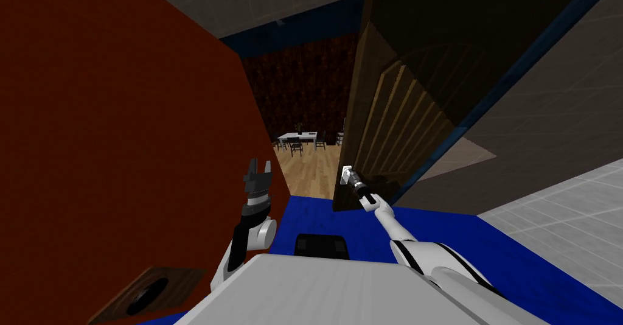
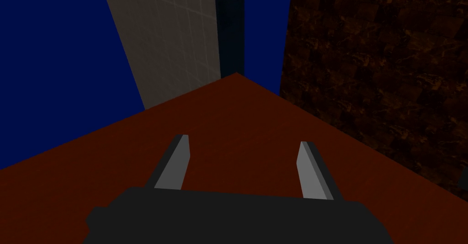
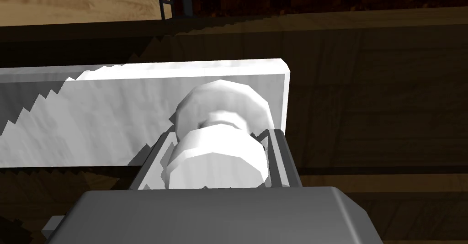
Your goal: Pull the door open
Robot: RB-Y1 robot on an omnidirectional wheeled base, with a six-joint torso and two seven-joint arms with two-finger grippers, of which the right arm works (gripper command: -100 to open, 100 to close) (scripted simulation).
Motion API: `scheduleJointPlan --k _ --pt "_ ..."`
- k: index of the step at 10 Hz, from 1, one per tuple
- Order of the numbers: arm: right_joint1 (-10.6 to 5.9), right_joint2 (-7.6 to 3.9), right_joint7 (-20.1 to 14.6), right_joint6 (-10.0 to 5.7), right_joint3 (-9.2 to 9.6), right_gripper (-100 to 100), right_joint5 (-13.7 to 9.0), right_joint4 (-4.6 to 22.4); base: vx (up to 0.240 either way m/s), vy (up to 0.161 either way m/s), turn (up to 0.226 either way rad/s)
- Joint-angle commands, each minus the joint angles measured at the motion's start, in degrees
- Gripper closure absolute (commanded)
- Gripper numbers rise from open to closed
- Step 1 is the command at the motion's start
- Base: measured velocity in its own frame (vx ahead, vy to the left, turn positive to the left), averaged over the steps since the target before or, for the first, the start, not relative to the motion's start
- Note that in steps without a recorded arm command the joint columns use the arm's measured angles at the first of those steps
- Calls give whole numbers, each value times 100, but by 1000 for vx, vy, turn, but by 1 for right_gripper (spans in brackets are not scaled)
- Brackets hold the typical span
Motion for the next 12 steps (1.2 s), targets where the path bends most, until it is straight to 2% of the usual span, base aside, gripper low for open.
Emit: scheduleJointPlan --k 1,2,3,4,5,11,12 --pt "3 -18 -131 -55 138 100 66 -45 -238 -151 86" --pt "1 -22 -187 -71 201 100 96 -55 -242 -105 76" --pt "-3 -26 -124 -73 139 100 71 -42 -110 -42 16" --pt "37 -59 -277 -134 270 100 159 -74 -127 -102 46" --pt "43 -71 -321 -155 306 100 184 -86 -212 -147 66" --pt "126 -248 -961 -460 830 100 551 -264 -218 -171 70" --pt "83 -231 -887 -439 784 100 519 -207 -93 -55 10"
